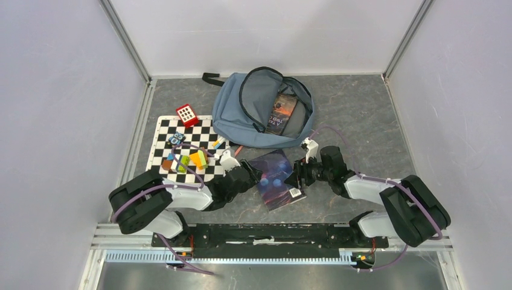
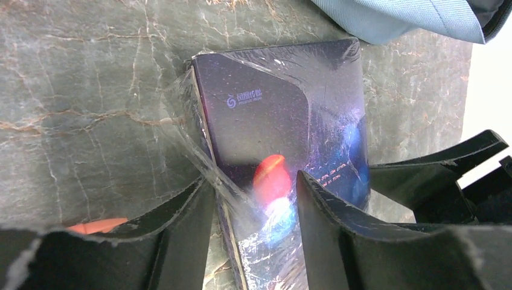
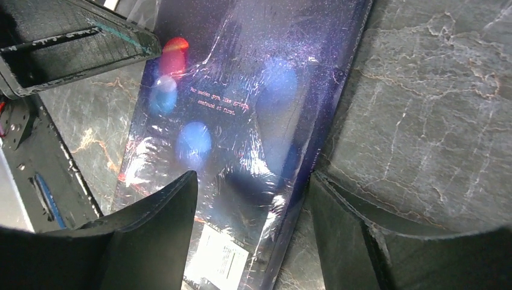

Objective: Pack the student bag
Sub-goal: Pick up the book from the center of the board.

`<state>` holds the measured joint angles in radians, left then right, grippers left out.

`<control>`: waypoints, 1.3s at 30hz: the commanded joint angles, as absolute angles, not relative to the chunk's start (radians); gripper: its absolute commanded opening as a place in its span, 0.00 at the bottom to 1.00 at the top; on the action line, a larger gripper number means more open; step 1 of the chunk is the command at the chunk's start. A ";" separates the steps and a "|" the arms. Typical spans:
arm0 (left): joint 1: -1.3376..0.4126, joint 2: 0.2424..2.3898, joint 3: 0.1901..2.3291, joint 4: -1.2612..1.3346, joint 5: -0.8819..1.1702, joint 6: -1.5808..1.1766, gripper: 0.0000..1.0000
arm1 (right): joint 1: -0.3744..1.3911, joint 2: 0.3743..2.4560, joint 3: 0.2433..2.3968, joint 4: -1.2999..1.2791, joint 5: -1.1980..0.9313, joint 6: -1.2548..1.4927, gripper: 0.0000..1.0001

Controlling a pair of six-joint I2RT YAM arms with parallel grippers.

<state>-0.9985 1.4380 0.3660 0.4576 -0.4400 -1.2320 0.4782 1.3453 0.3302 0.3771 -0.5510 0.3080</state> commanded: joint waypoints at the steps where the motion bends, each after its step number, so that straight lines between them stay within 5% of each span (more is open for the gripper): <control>1: -1.043 1.480 0.455 0.454 -0.216 -1.255 0.55 | 0.588 1.356 0.281 0.380 -0.686 0.416 0.70; 24: -1.121 1.316 0.541 0.459 -0.341 -1.210 0.45 | 0.621 1.371 0.188 0.512 -0.587 0.527 0.64; 28: -1.122 1.307 0.492 0.527 -0.352 -1.216 0.35 | 0.621 1.340 0.174 0.553 -0.594 0.570 0.65; 34: -1.123 1.254 0.474 0.552 -0.359 -1.145 0.04 | 0.621 1.309 0.177 0.546 -0.598 0.580 0.66; 39: -1.122 1.204 0.457 0.568 -0.364 -1.091 0.02 | 0.621 1.286 0.169 0.538 -0.570 0.569 0.68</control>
